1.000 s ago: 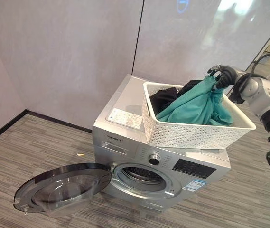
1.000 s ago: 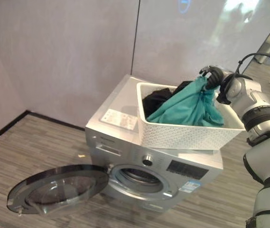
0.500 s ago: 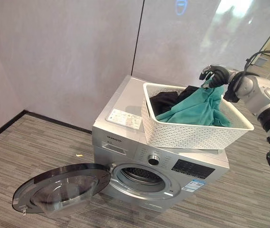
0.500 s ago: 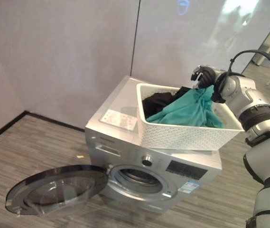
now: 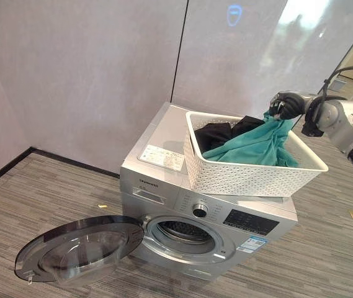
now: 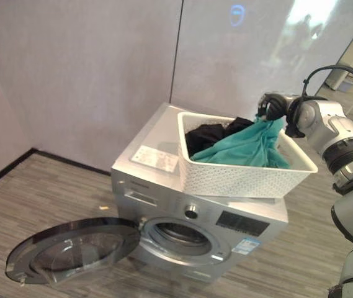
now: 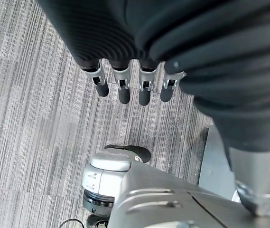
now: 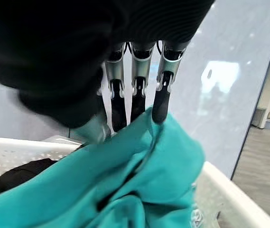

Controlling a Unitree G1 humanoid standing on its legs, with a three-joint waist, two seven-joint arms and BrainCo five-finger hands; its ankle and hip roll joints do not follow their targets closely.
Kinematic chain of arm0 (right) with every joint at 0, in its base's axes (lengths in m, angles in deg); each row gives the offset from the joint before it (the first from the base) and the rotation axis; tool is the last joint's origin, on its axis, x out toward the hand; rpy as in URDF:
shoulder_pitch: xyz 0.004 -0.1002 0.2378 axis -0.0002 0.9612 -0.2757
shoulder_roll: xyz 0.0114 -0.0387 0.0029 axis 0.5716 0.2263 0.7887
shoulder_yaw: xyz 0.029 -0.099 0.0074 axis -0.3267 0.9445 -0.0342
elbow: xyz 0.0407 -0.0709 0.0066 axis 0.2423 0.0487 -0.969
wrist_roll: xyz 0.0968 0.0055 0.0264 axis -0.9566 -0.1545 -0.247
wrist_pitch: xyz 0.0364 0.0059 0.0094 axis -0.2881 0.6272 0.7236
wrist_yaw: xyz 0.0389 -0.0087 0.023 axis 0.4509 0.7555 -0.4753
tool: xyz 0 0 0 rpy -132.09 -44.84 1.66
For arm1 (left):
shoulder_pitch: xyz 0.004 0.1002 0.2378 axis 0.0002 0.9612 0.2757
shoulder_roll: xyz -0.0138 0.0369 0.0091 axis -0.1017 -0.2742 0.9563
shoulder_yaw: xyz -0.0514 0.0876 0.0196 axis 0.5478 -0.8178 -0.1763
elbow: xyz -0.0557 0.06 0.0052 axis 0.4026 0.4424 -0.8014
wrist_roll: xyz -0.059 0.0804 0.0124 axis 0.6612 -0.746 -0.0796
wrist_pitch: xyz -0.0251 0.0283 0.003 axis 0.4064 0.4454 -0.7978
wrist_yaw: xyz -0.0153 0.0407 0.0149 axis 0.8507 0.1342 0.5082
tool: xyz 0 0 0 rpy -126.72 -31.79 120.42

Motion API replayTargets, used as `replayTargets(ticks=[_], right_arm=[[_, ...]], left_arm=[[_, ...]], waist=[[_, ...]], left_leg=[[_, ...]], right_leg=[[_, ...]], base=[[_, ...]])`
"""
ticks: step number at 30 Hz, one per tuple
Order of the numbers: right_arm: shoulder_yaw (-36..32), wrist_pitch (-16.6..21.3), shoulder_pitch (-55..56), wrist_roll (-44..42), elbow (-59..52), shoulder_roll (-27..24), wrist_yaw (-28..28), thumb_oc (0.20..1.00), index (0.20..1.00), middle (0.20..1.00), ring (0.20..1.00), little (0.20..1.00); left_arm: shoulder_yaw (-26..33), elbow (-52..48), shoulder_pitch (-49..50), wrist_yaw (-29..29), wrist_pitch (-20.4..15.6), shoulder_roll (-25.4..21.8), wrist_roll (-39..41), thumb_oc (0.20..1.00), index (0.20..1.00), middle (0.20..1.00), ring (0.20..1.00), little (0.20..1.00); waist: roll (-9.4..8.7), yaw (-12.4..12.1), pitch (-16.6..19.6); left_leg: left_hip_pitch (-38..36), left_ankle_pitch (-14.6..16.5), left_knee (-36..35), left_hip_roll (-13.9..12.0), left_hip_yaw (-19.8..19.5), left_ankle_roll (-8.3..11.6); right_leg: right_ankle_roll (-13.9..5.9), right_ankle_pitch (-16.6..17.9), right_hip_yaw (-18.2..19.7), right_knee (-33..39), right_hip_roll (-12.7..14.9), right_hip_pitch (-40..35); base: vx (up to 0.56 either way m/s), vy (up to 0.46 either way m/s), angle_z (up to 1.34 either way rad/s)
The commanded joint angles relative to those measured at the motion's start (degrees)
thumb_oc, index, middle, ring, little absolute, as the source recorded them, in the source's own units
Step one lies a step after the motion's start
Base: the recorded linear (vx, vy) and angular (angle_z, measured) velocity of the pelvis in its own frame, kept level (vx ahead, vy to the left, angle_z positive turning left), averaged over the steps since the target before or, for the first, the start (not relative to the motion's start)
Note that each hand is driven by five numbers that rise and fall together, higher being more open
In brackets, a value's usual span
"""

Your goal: Grab the laundry basket,head to the washer,open it,put in the laundry and shut it.

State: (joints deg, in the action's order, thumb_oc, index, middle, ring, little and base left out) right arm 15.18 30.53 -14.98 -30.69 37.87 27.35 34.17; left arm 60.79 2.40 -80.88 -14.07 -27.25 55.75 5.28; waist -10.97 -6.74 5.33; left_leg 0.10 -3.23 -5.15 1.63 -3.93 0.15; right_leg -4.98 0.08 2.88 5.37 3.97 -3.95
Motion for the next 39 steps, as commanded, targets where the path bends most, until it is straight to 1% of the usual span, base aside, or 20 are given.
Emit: replayTargets(ticks=[1, 6, 9, 19, 22, 23, 24, 25, 34, 38, 39], right_arm=[[2.1, -0.09, -8.91, 2.2, 1.15, -4.66, -1.92, 1.0, 1.0, 1.0, 1.0, 1.0], [1.49, -0.04, -8.36, 3.66, -0.14, -5.1, -2.09, 1.0, 1.0, 1.0, 1.0, 1.0], [2.17, 0.17, -7.67, 4.34, -1.36, -5.06, -1.01, 1.0, 1.0, 1.0, 1.0, 1.0], [2.74, 0.21, -5.53, 5.62, -0.16, -5.68, 0.14, 1.0, 1.0, 1.0, 1.0, 1.0], [2.6, 0.27, -3.6, 7.56, 0.67, -5.37, 0.41, 1.0, 1.0, 1.0, 1.0, 1.0], [2.3, 0.17, -3.11, 7.82, 0.83, -5.34, 0.47, 0.743, 0.743, 0.743, 0.743, 0.743], [1.67, 0.02, -2.5, 7.98, 0.97, -5.08, 0.29, 0.385, 0.385, 0.385, 0.385, 0.385], [-0.42, -0.35, -0.59, 8.52, 1.36, -4.57, -1.12, 0.2, 0.2, 0.2, 0.2, 0.2], [-5.56, -0.59, 4.52, 14.82, 1.77, -3.89, -5.94, 0.2, 0.2, 0.2, 0.2, 0.2], [-8.49, -0.63, 6.82, 14.76, 1.49, -4.28, -7.72, 0.2, 0.2, 0.2, 0.2, 0.2], [-11.57, -1.08, 7.38, 12.75, 1.92, -4.66, -9.56, 0.2, 0.2, 0.2, 0.2, 0.2]], left_arm=[[0.49, 5.42, -1.96, 1.59, 0.6, 0.72, -2.45, 1.0, 1.0, 1.0, 1.0, 1.0], [0.77, 5.72, -2.1, 1.53, 0.66, 0.73, -2.57, 1.0, 1.0, 1.0, 1.0, 1.0], [0.97, 5.86, -2.57, 1.96, 0.84, 0.49, -2.6, 1.0, 1.0, 1.0, 1.0, 1.0], [0.98, 5.7, -2.58, 2.61, 0.77, 0.15, -3.24, 1.0, 1.0, 1.0, 1.0, 1.0], [0.92, 5.3, -2.7, 2.78, 0.65, -0.05, -3.25, 1.0, 1.0, 1.0, 1.0, 1.0], [0.95, 5.23, -2.57, 2.78, 0.56, -0.06, -3.33, 1.0, 1.0, 1.0, 1.0, 1.0], [1.02, 5.19, -2.47, 2.78, 0.53, -0.01, -3.37, 1.0, 1.0, 1.0, 1.0, 1.0], [0.96, 5.06, -2.45, 2.63, 0.49, 0.24, -3.12, 1.0, 1.0, 1.0, 1.0, 1.0], [-0.08, 3.78, -2.08, 1.94, 0.08, 1.7, -3.16, 1.0, 1.0, 1.0, 1.0, 1.0], [-0.56, 3.32, -1.82, 1.73, -0.25, 2.15, -3.27, 1.0, 1.0, 1.0, 1.0, 1.0], [-1.23, 3.0, -1.84, 1.63, -0.58, 2.56, -2.97, 1.0, 1.0, 1.0, 1.0, 1.0]], waist=[[-0.23, 0.07, 0.08], [-0.11, 0.47, 0.14], [-0.06, 0.68, 0.16], [-0.14, 0.63, -0.26], [0.12, 0.44, -0.44], [0.2, 0.33, -0.49], [0.25, 0.21, -0.52], [0.45, 0.17, -0.61], [1.41, -0.05, -0.73], [1.75, -0.39, -0.9], [2.14, -0.42, -0.94]], left_leg=[[-2.63, 6.09, 0.15, -0.93, -1.74, 1.44], [-2.81, 6.23, 0.15, -0.89, -1.4, 1.43], [-2.92, 6.37, 0.15, -0.97, -1.11, 1.43], [-2.85, 6.45, 0.15, -1.02, -0.97, 1.36], [-2.79, 6.66, 0.15, -0.91, -0.82, 1.26], [-2.76, 6.68, 0.15, -0.88, -0.92, 1.22], [-2.78, 6.7, 0.15, -0.9, -0.95, 1.19], [-2.79, 6.7, 0.15, -0.89, -0.9, 1.12], [-2.87, 6.83, 0.15, -0.78, -1.46, 0.85], [-2.72, 6.73, 0.15, -0.74, -1.77, 0.8], [-2.69, 6.62, 0.15, -0.65, -2.06, 0.75]], right_leg=[[-2.43, -1.79, -0.65, -0.37, 0.61, -1.36], [-2.49, -1.69, -0.43, -0.37, 0.61, -1.28], [-2.49, -1.72, -0.16, -0.37, 0.55, -1.2], [-2.52, -1.72, 0.15, -0.37, 0.63, -0.97], [-2.65, -1.77, 0.29, -0.37, 0.65, -0.8], [-2.65, -1.77, 0.3, -0.37, 0.68, -0.77], [-2.65, -1.8, 0.3, -0.37, 0.71, -0.77], [-2.67, -1.78, 0.37, -0.37, 0.76, -0.76], [-2.5, -1.96, 0.26, -0.37, 0.8, -0.97], [-2.45, -2.1, -0.03, -0.37, 0.79, -1.05], [-2.42, -2.09, -0.28, -0.37, 0.79, -1.12]], base=[[0.0, 0.0, 0.0], [0.0, 0.0, 0.0], [0.01, 0.001, -0.09], [0.0, 0.0, -0.04], [0.0, 0.0, 0.0], [0.0, 0.0, 0.0], [0.0, 0.0, 0.0], [0.0, 0.0, 0.0], [0.0, 0.0, 0.0], [0.0, 0.0, 0.0], [0.0, 0.0, 0.0]])
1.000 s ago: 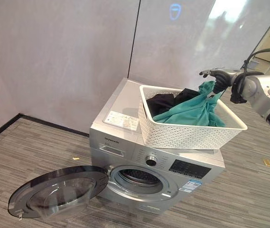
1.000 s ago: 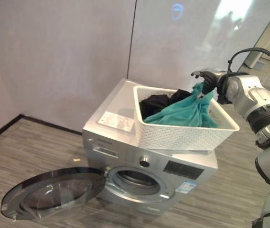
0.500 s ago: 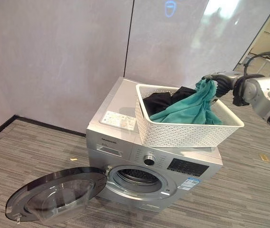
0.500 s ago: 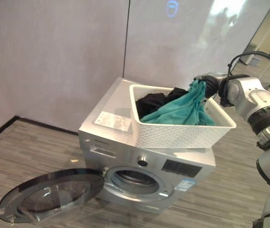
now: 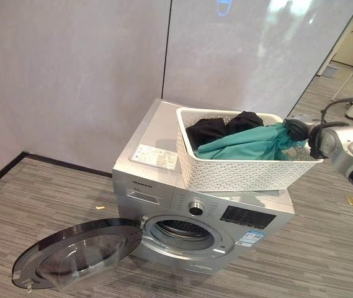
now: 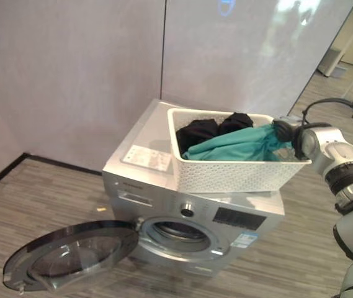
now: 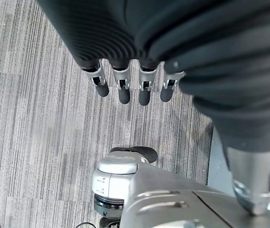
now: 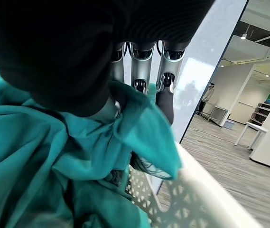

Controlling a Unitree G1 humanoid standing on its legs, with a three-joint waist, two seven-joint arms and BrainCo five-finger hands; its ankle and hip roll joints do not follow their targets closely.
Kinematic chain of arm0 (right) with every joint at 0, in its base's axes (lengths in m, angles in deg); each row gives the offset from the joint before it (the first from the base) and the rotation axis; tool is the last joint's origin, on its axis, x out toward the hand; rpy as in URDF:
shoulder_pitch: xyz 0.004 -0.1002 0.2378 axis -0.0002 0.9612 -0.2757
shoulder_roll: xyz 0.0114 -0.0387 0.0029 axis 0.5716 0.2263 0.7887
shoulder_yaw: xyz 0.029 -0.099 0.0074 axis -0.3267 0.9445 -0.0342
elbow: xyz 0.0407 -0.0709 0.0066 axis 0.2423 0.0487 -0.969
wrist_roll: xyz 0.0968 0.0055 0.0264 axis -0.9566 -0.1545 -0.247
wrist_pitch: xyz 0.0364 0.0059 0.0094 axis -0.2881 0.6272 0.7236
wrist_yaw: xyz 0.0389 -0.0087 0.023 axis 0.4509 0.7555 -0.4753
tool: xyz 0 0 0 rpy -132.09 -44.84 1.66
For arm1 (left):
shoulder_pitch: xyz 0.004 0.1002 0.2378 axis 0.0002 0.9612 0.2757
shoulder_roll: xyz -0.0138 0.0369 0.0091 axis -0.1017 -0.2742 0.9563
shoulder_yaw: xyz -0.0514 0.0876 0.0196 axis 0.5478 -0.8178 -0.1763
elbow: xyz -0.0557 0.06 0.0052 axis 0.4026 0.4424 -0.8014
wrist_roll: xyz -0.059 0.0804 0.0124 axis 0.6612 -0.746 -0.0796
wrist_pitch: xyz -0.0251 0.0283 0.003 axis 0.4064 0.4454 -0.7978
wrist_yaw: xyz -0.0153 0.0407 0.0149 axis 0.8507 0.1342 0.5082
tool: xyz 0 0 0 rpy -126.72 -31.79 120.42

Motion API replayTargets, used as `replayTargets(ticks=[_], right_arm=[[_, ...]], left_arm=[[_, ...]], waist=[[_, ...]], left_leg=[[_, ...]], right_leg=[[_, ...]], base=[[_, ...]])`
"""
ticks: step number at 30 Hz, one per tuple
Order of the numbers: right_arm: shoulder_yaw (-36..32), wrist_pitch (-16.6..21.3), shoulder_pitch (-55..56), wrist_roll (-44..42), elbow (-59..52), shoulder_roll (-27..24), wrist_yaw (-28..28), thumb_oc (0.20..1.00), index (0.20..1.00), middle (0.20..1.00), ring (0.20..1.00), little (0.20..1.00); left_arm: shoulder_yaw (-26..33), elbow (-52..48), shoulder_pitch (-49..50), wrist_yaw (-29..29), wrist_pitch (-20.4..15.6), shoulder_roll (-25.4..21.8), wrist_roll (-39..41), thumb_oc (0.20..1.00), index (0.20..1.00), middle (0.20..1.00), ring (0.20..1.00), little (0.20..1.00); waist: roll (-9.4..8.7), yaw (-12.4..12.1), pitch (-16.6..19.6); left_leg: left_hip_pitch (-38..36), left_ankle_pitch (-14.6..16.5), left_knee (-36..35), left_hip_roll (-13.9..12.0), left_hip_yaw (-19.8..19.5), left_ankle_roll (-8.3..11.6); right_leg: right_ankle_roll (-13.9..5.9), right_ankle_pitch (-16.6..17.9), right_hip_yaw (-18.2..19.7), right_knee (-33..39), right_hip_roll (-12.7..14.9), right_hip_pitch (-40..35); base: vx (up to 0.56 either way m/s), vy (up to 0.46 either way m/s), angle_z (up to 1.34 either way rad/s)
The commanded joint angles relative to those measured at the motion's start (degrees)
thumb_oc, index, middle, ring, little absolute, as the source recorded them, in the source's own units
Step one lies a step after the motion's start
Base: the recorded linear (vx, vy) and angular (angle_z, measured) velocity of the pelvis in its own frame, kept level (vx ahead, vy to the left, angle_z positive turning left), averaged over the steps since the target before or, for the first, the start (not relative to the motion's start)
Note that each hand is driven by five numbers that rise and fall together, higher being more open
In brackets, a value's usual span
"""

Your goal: Grab the laundry basket,head to the washer,open it,put in the laundry and shut it.

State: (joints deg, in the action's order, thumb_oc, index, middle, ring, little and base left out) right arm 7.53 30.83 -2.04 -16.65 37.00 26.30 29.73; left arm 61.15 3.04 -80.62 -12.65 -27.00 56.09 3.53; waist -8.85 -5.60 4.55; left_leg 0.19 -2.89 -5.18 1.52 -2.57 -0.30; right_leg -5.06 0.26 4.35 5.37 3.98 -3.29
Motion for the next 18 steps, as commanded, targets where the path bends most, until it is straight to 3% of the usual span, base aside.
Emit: replayTargets(ticks=[1, 7, 10, 13, 16, 18], right_arm=[[-5.6, -1.62, -5.08, -3.06, 3.04, -3.49, -5.75, 0.2, 0.2, 0.2, 0.2, 0.2], [-22.42, -0.81, -3.39, -28.81, 11.79, -1.44, -14.31, 0.2, 0.2, 0.2, 0.2, 0.2], [-28.61, 2.72, -7.37, -49.95, 17.64, -0.56, -16.75, 0.2, 0.2, 0.2, 0.2, 0.2], [-30.11, 4.55, -14.69, -65.87, 20.98, 1.3, -16.81, 0.2, 0.2, 0.2, 0.2, 0.2], [-29.4, 4.07, -18.29, -70.6, 22.06, 3.3, -16.58, 0.2, 0.2, 0.2, 0.2, 0.2], [-29.67, 5.09, -23.25, -77.87, 21.6, 7.4, -17.39, 0.2, 0.2, 0.2, 0.2, 0.2]], left_arm=[[-1.83, 2.35, -2.06, 0.09, -0.84, 2.36, -1.08, 1.0, 1.0, 1.0, 1.0, 1.0], [-4.34, 1.75, -2.95, -1.56, -2.05, 2.68, 0.37, 1.0, 1.0, 1.0, 1.0, 1.0], [-6.76, 0.32, -4.31, -2.74, -3.42, 2.52, 2.06, 1.0, 1.0, 1.0, 1.0, 1.0], [-9.79, -2.3, -5.5, -3.86, -4.72, 2.48, 4.55, 1.0, 1.0, 1.0, 1.0, 1.0], [-11.56, -4.4, -5.87, -3.84, -5.13, 2.53, 6.48, 1.0, 1.0, 1.0, 1.0, 1.0], [-15.69, -10.8, -5.54, -3.17, -5.83, 2.4, 10.72, 1.0, 1.0, 1.0, 1.0, 1.0]], waist=[[0.13, -1.57, -0.14], [0.45, -1.74, 0.38], [0.37, -1.93, 0.78], [0.72, -1.78, 1.4], [1.15, -1.61, 1.59], [2.16, -1.61, 2.09]], left_leg=[[-2.77, 6.24, 0.18, -0.54, -3.45, 1.19], [-3.15, 6.29, 0.24, -0.49, -4.03, 1.03], [-3.27, 6.49, 0.4, -0.56, -4.4, 1.08], [-3.4, 6.65, 0.56, -0.62, -4.39, 1.15], [-3.13, 6.16, 0.66, -0.63, -4.3, 1.22], [-3.11, 6.12, 0.74, -0.64, -4.39, 1.1]], right_leg=[[-2.33, -2.3, -1.82, -0.37, 0.78, -1.83], [-2.27, -2.65, -2.3, -0.37, 0.95, -2.4], [-2.13, -2.95, -2.47, -0.37, 0.86, -2.82], [-2.03, -3.07, -2.5, -0.37, 0.75, -2.95], [-2.0, -2.61, -2.4, -0.38, 0.71, -2.66], [-1.91, -2.59, -2.39, -0.48, 0.59, -2.65]], base=[[-0.01, 0.001, 0.04], [0.01, -0.006, 0.05], [0.01, -0.016, 0.11], [-0.01, -0.005, 0.04], [-0.03, -0.002, -0.01], [0.0, 0.0, 0.0]])
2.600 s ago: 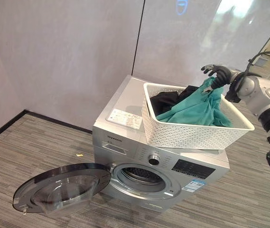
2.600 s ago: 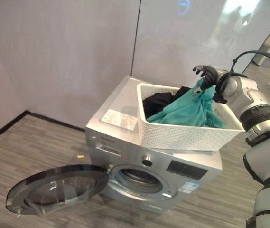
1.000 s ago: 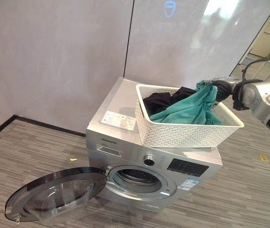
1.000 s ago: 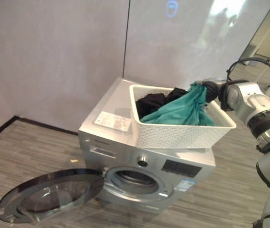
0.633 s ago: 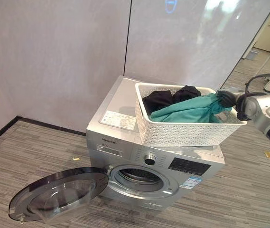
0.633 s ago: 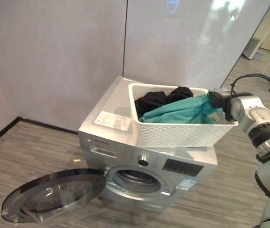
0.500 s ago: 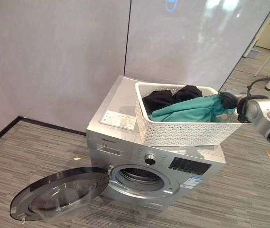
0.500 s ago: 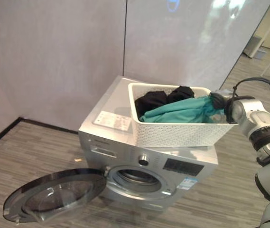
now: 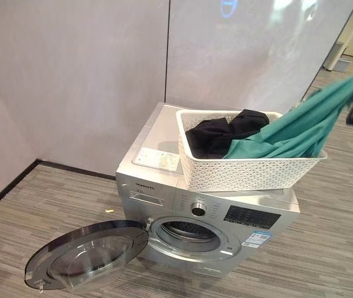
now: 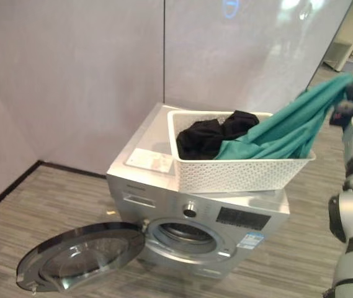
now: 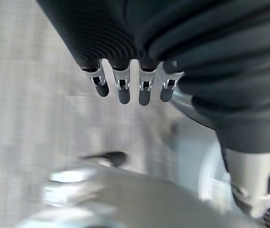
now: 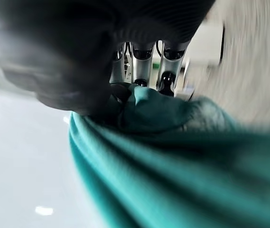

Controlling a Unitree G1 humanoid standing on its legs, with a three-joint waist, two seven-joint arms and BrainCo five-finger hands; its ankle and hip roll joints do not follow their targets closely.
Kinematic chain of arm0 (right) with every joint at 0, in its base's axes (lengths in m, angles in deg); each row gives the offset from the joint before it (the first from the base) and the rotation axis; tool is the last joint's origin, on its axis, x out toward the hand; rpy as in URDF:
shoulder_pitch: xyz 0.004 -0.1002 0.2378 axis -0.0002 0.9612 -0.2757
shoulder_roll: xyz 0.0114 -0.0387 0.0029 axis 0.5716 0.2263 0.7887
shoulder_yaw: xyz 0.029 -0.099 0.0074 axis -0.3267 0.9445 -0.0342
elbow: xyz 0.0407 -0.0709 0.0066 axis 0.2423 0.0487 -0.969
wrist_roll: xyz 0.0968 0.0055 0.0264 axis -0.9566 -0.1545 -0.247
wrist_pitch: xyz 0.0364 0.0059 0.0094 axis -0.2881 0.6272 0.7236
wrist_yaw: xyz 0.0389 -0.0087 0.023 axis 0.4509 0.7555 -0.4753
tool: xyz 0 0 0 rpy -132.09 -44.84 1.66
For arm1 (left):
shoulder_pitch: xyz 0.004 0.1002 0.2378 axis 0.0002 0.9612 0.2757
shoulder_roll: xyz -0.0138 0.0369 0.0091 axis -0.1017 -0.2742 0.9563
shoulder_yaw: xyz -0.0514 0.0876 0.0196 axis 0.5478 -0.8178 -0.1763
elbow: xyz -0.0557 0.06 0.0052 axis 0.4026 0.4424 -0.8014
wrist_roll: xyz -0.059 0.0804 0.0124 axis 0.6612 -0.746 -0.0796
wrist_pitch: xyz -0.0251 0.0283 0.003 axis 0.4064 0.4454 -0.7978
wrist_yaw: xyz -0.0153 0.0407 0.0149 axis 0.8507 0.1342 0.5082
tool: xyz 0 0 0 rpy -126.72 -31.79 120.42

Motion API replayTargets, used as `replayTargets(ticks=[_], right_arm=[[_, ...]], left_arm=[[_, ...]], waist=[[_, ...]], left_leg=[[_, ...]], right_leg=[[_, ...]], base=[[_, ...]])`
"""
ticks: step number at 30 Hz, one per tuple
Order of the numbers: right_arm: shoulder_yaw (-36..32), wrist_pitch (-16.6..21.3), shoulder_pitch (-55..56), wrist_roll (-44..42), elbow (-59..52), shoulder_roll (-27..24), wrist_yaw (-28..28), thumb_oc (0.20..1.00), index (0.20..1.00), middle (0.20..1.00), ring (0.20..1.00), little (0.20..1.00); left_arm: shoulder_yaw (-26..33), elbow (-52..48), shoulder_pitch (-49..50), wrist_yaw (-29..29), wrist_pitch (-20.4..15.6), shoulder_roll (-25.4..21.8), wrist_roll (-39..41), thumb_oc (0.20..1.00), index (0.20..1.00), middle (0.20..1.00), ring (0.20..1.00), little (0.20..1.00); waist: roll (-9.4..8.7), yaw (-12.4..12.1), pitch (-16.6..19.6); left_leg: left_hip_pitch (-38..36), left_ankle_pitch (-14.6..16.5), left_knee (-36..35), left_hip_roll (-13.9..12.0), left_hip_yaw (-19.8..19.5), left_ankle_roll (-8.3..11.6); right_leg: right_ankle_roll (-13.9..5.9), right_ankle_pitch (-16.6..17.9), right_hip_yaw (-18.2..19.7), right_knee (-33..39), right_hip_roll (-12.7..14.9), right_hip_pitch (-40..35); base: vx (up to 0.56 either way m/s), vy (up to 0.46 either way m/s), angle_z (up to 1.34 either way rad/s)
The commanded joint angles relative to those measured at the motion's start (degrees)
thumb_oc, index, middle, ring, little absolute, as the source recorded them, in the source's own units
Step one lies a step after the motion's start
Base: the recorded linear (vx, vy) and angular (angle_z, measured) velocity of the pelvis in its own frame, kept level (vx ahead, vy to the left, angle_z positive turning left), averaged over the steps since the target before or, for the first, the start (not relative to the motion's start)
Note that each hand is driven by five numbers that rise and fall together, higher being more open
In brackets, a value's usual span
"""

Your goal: Grab the laundry basket,head to the washer,open it,put in the laundry and shut it.

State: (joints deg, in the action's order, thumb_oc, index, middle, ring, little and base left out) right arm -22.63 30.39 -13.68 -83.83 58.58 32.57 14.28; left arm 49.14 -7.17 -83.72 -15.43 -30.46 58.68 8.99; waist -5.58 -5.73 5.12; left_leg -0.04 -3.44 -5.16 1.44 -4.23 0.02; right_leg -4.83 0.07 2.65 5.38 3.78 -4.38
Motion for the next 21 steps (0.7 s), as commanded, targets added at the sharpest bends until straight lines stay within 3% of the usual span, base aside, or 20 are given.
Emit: replayTargets(ticks=[1, 3, 4, 5, 6, 7, 8, 9, 11, 12, 13, 14, 15, 20, 21], right_arm=[[0.71, 6.02, -13.11, -11.92, -0.52, 2.55, -2.4, 0.2, 0.2, 0.2, 0.2, 0.2], [1.89, 6.55, -16.91, -13.57, -2.0, 5.09, -3.98, 0.2, 0.2, 0.2, 0.2, 0.2], [1.85, 6.55, -16.88, -13.59, -1.96, 5.16, -4.0, 0.2, 0.2, 0.2, 0.2, 0.2], [3.15, 6.4, -19.05, -13.82, -3.0, 6.77, -4.85, 0.2, 0.2, 0.2, 0.2, 0.2], [3.05, 6.39, -18.94, -13.82, -2.97, 6.9, -4.86, 0.2, 0.2, 0.2, 0.2, 0.2], [3.28, 6.43, -19.91, -13.58, -3.14, 8.13, -5.5, 0.2, 0.2, 0.2, 0.2, 0.2], [3.94, 6.6, -22.38, -13.61, -2.77, 12.07, -7.28, 0.2, 0.2, 0.2, 0.2, 0.2], [3.98, 7.04, -24.06, -14.43, -1.67, 14.78, -8.11, 0.2, 0.2, 0.2, 0.2, 0.2], [3.66, 7.39, -24.7, -15.06, -0.89, 15.47, -8.65, 0.2, 0.2, 0.2, 0.2, 0.2], [3.52, 8.57, -26.47, -16.4, -0.31, 16.01, -9.97, 0.2, 0.2, 0.2, 0.2, 0.2], [3.37, 8.57, -26.47, -16.42, -0.3, 16.11, -9.97, 0.2, 0.2, 0.2, 0.2, 0.2], [3.76, 10.16, -27.61, -17.41, -1.46, 15.44, -10.85, 0.2, 0.2, 0.2, 0.2, 0.2], [3.59, 10.16, -27.56, -17.42, -1.51, 15.55, -10.88, 0.2, 0.2, 0.2, 0.2, 0.2], [4.95, 13.38, -28.26, -21.07, -5.32, 13.1, -10.86, 0.2, 0.2, 0.2, 0.2, 0.2], [4.89, 13.4, -28.39, -21.14, -5.26, 13.17, -10.85, 0.2, 0.2, 0.2, 0.2, 0.2]], left_arm=[[-5.1, -4.78, -2.02, 0.11, -2.39, -0.78, 7.11, 1.0, 1.0, 1.0, 1.0, 1.0], [-8.93, -24.4, 1.37, 3.0, -1.86, -6.29, 12.03, 1.0, 1.0, 1.0, 1.0, 1.0], [-8.85, -25.06, 1.7, 3.0, -1.43, -6.64, 12.16, 1.0, 1.0, 1.0, 1.0, 1.0], [-8.8, -43.23, 5.4, 5.43, -0.26, -13.71, 17.0, 1.0, 1.0, 1.0, 1.0, 1.0], [-8.62, -43.83, 5.78, 5.39, 0.14, -14.04, 17.08, 1.0, 1.0, 1.0, 1.0, 1.0], [-7.88, -52.41, 7.63, 6.45, 0.78, -18.04, 19.03, 1.0, 1.0, 1.0, 1.0, 1.0], [-5.4, -69.27, 12.22, 8.27, 2.04, -28.37, 24.65, 1.0, 1.0, 1.0, 1.0, 1.0], [-3.2, -77.44, 14.05, 8.91, 2.46, -35.52, 26.78, 1.0, 1.0, 1.0, 1.0, 1.0], [-1.78, -80.5, 15.28, 9.02, 2.56, -38.39, 27.54, 1.0, 1.0, 1.0, 1.0, 1.0], [3.53, -89.0, 17.49, 9.38, 0.93, -46.25, 28.19, 1.0, 1.0, 1.0, 1.0, 1.0], [4.05, -89.37, 18.02, 9.35, 1.06, -46.44, 28.27, 1.0, 1.0, 1.0, 1.0, 1.0], [11.2, -94.34, 21.17, 9.26, -1.1, -52.02, 28.73, 1.0, 1.0, 1.0, 1.0, 1.0], [11.8, -94.62, 21.78, 9.26, -1.05, -52.15, 28.79, 1.0, 1.0, 1.0, 1.0, 1.0], [27.38, -99.14, 26.95, 7.78, -6.24, -56.57, 34.17, 1.0, 1.0, 1.0, 1.0, 1.0], [27.99, -99.3, 27.46, 7.87, -6.28, -56.64, 34.42, 1.0, 1.0, 1.0, 1.0, 1.0]], waist=[[-0.77, -1.51, 1.63], [0.29, -1.94, 1.81], [0.23, -1.89, 1.85], [0.96, -2.4, 2.0], [0.88, -2.3, 2.1], [1.09, -2.48, 2.16], [1.66, -3.2, 2.53], [1.61, -3.62, 2.83], [1.38, -3.71, 2.93], [1.21, -4.93, 3.12], [1.09, -4.76, 3.11], [0.86, -6.26, 3.09], [0.74, -6.04, 3.08], [-0.26, -8.45, 3.39], [-0.34, -8.13, 3.27]], left_leg=[[-2.86, 6.62, 0.75, -0.52, -2.81, 0.74], [-2.73, 6.43, 0.79, -0.51, -2.96, 0.65], [-2.76, 6.45, 0.8, -0.52, -2.95, 0.65], [-2.4, 6.01, 0.95, -0.47, -3.05, 0.64], [-2.63, 6.27, 0.86, -0.51, -3.06, 0.63], [-2.6, 6.18, 0.87, -0.49, -3.15, 0.64], [-2.75, 5.96, 0.77, -0.49, -3.46, 0.84], [-2.81, 5.86, 0.67, -0.5, -3.85, 1.04], [-2.86, 5.8, 0.65, -0.47, -4.1, 1.18], [-2.82, 5.6, 0.62, -0.43, -5.08, 1.6], [-2.84, 5.6, 0.62, -0.42, -5.12, 1.61], [-2.62, 5.34, 0.64, -0.27, -6.28, 2.0], [-2.62, 5.33, 0.66, -0.26, -6.34, 2.01], [-2.51, 5.35, 0.59, 0.08, -9.51, 2.82], [-2.55, 5.43, 0.64, 0.12, -9.72, 2.84]], right_leg=[[-2.14, -2.35, -0.7, -0.49, 0.76, -1.59], [-2.09, -2.21, -0.94, -0.48, 0.79, -1.65], [-2.09, -2.21, -0.93, -0.48, 0.78, -1.68], [-2.08, -1.89, -1.12, -0.44, 0.88, -1.43], [-2.06, -2.16, -1.14, -0.46, 0.86, -1.62], [-2.03, -2.13, -1.21, -0.45, 0.88, -1.64], [-2.04, -2.13, -1.62, -0.38, 0.95, -1.92], [-2.08, -2.21, -1.89, -0.38, 1.01, -2.13], [-2.09, -2.27, -2.13, -0.38, 1.03, -2.25], [-2.08, -2.45, -2.8, -0.38, 1.13, -2.63], [-2.07, -2.46, -2.83, -0.38, 1.14, -2.66], [-2.15, -2.72, -3.82, -0.38, 1.1, -2.88], [-2.14, -2.73, -3.88, -0.38, 1.11, -2.92], [-1.89, -3.76, -6.19, -0.38, 1.21, -4.1], [-1.87, -3.89, -6.41, -0.38, 1.23, -4.25]], base=[[-0.03, 0.008, -0.03], [-0.03, 0.002, 0.02], [-0.04, 0.008, 0.12], [-0.02, 0.008, 0.1], [-0.03, 0.005, 0.05], [0.01, -0.002, 0.09], [-0.01, -0.006, 0.08], [0.01, -0.005, 0.09], [0.01, -0.012, 0.22], [0.01, -0.014, 0.26], [0.0, -0.027, 0.21], [-0.01, -0.015, 0.19], [-0.01, -0.015, 0.29], [0.03, -0.018, 0.25], [0.02, -0.019, 0.38]])
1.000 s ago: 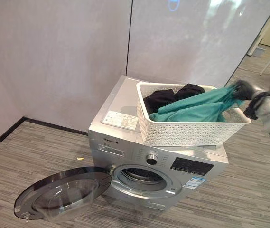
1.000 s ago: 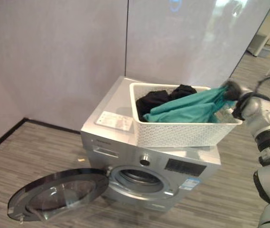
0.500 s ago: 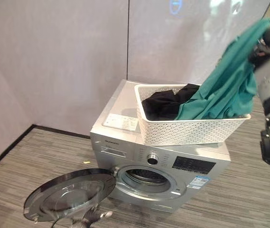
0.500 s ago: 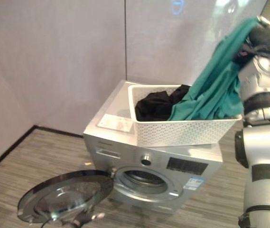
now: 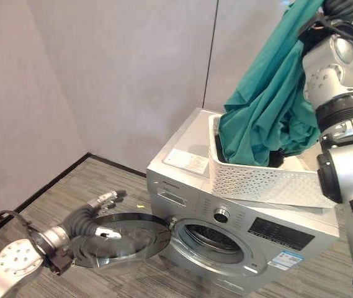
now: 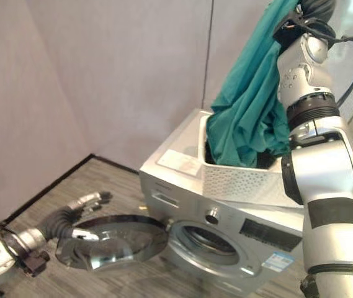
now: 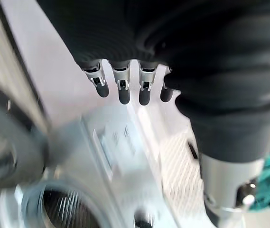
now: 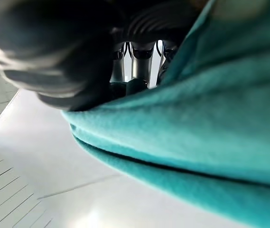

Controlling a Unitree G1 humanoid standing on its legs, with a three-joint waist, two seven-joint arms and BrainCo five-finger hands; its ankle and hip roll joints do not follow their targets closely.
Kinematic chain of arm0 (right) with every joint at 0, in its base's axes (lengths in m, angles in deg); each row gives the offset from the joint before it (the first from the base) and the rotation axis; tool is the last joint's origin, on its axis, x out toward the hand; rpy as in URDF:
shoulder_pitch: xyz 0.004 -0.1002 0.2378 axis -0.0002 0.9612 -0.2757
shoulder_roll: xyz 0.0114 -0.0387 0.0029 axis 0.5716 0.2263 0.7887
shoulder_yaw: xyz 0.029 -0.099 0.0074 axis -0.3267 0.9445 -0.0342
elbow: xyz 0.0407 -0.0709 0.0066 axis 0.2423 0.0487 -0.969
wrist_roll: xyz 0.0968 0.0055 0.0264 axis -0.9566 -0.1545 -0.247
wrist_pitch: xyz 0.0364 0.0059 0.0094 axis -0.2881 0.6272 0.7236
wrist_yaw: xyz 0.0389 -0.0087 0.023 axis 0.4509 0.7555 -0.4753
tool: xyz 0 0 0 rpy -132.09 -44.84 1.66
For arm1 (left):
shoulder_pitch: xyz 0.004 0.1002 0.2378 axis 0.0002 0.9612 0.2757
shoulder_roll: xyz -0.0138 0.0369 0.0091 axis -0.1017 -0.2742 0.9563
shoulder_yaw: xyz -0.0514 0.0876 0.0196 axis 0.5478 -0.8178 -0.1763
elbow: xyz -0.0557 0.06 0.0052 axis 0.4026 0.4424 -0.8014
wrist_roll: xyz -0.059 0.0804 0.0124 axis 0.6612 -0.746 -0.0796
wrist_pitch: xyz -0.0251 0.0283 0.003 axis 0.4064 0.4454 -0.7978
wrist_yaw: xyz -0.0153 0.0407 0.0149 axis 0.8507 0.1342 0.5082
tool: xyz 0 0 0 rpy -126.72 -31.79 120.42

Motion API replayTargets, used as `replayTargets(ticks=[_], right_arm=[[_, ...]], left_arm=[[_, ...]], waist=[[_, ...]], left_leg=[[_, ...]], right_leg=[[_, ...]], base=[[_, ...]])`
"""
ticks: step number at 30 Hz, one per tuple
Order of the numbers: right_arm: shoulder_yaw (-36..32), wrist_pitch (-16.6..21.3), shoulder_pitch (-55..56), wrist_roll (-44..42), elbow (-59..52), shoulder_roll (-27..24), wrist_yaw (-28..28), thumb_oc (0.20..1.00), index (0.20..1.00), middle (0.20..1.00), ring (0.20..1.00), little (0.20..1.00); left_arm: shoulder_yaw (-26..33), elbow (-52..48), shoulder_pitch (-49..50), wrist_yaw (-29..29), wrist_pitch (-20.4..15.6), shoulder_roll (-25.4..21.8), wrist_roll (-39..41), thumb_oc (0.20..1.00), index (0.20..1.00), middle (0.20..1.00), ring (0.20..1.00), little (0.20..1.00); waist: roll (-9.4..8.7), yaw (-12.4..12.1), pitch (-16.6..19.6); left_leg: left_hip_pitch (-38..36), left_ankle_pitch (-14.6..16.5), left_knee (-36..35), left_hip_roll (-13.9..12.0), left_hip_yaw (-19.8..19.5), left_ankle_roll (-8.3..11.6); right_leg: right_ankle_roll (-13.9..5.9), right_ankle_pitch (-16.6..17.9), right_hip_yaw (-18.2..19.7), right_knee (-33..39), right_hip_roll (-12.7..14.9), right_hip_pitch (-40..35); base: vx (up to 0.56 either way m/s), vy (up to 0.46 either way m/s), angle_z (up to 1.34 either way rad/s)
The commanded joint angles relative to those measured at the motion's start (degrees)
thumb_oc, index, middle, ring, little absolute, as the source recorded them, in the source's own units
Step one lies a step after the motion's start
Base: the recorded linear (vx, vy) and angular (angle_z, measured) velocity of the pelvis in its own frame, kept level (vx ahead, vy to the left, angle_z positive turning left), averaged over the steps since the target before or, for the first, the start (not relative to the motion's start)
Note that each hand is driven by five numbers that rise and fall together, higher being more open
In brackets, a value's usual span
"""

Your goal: Grab the laundry basket,head to the washer,open it,put in the laundry and shut it.

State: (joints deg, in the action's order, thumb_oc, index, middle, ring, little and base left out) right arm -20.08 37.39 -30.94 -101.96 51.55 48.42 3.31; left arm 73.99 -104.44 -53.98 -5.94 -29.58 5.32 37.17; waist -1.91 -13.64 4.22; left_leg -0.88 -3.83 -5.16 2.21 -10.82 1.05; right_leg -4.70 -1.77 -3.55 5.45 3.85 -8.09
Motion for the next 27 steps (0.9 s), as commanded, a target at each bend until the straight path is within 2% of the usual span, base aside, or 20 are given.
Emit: replayTargets(ticks=[1, 6, 9, 11, 14, 21, 24, 27], right_arm=[[3.33, 6.93, -11.85, -3.66, 1.6, -3.1, 0.1, 0.2, 0.2, 0.2, 0.2, 0.2], [5.8, 8.26, -14.78, -4.44, 0.96, -4.06, -0.54, 0.2, 0.2, 0.2, 0.2, 0.2], [7.06, 9.04, -16.92, -4.81, 0.95, -3.92, -1.0, 0.2, 0.2, 0.2, 0.2, 0.2], [8.4, 10.53, -19.16, -5.54, -0.56, -3.83, -1.16, 0.2, 0.2, 0.2, 0.2, 0.2], [9.4, 11.22, -20.36, -5.97, -0.65, -4.29, -1.46, 0.2, 0.2, 0.2, 0.2, 0.2], [12.87, 10.73, -23.07, -4.54, 0.46, -4.43, -2.06, 0.2, 0.2, 0.2, 0.2, 0.2], [13.74, 10.12, -23.5, -4.92, 1.79, -3.27, -1.98, 0.2, 0.2, 0.2, 0.2, 0.2], [13.88, 9.73, -23.52, -5.03, 2.49, -2.89, -2.22, 0.2, 0.2, 0.2, 0.2, 0.2]], left_arm=[[5.36, -1.99, -3.48, -1.78, -8.32, -3.88, 8.47, 1.0, 1.0, 1.0, 1.0, 1.0], [6.2, -3.09, -8.83, -2.83, -9.79, -3.82, 12.07, 1.0, 1.0, 1.0, 1.0, 1.0], [3.69, -3.64, -14.5, -2.98, -10.46, -2.94, 15.93, 1.0, 1.0, 1.0, 1.0, 1.0], [-2.21, -3.45, -22.37, -2.72, -10.39, -2.26, 18.47, 1.0, 1.0, 1.0, 1.0, 1.0], [-6.95, -2.95, -28.37, -2.38, -10.08, -2.22, 19.12, 1.0, 1.0, 1.0, 1.0, 1.0], [-20.49, -0.88, -44.83, -2.74, -10.95, 0.32, 18.68, 1.0, 1.0, 1.0, 1.0, 1.0], [-29.42, 1.74, -55.17, -3.43, -10.89, 3.92, 18.56, 1.0, 1.0, 1.0, 1.0, 1.0], [-35.3, 5.11, -63.0, -4.7, -11.12, 7.26, 17.83, 1.0, 1.0, 1.0, 1.0, 1.0]], waist=[[-4.54, -0.68, 4.38], [-5.58, -1.06, 4.98], [-6.32, -0.7, 5.6], [-6.72, -0.29, 6.08], [-7.06, -0.34, 6.26], [-7.72, 0.32, 6.7], [-7.83, 0.49, 6.89], [-7.97, 0.38, 6.92]], left_leg=[[-1.61, 5.67, 0.71, -0.51, -4.11, 2.03], [-1.2, 5.45, 0.77, -0.02, -6.27, 2.37], [-1.27, 5.47, 0.82, 0.18, -7.11, 2.52], [-1.29, 5.51, 0.8, 0.37, -7.98, 2.46], [-1.3, 5.61, 0.83, 0.58, -8.72, 2.36], [-1.35, 5.77, 1.0, 0.84, -9.19, 2.18], [-1.43, 5.89, 1.14, 0.87, -9.13, 2.02], [-1.48, 5.9, 1.11, 0.85, -9.06, 1.93]], right_leg=[[-1.97, -2.14, -0.82, -0.45, 1.17, -0.75], [-1.79, -2.59, -2.62, -0.45, 1.14, -1.36], [-1.67, -2.71, -3.52, -0.45, 1.15, -1.86], [-1.69, -2.86, -4.33, -0.45, 1.21, -2.27], [-1.65, -3.05, -4.92, -0.45, 1.24, -2.62], [-1.77, -3.13, -5.37, -0.48, 1.45, -3.06], [-1.79, -3.17, -5.24, -0.49, 1.44, -3.24], [-1.9, -3.23, -5.23, -0.47, 1.43, -3.23]], base=[[0.02, -0.012, 0.48], [0.03, -0.006, 0.31], [0.04, 0.009, 0.22], [0.04, 0.01, 0.17], [0.03, 0.008, 0.14], [0.01, 0.013, 0.07], [0.0, 0.006, 0.01], [0.0, 0.0, 0.0]])
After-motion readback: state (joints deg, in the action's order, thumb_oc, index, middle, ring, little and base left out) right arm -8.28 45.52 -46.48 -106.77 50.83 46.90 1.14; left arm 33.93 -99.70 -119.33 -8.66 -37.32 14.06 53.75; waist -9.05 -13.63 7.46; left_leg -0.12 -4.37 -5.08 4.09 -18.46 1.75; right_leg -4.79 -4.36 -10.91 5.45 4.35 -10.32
